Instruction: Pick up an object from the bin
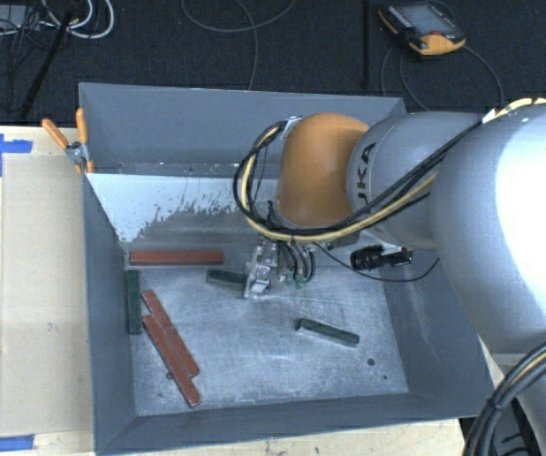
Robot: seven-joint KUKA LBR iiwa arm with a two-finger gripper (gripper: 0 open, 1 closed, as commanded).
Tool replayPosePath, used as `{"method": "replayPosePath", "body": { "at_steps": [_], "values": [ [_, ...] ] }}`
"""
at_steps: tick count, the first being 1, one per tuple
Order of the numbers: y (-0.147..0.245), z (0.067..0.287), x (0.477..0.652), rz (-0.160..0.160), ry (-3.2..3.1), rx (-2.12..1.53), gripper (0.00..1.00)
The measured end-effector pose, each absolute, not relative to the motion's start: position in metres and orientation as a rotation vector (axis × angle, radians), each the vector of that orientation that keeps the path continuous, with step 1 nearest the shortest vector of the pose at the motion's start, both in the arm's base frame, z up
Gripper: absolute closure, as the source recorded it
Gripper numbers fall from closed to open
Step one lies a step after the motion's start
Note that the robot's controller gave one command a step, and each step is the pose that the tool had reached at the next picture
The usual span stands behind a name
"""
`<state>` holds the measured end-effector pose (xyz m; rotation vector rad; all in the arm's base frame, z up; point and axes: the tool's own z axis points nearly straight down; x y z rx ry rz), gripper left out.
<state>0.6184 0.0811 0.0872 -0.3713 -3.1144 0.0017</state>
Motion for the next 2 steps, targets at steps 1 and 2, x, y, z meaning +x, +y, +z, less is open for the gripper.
{"method": "replayPosePath", "body": {
  "at_steps": [1, 2],
  "values": [
    [0.081, 0.108, 0.617, 0.003, -3.110, -0.371, 1.00],
    [0.081, 0.129, 0.619, 0.001, -3.116, -0.372, 1.00]
  ]
}}
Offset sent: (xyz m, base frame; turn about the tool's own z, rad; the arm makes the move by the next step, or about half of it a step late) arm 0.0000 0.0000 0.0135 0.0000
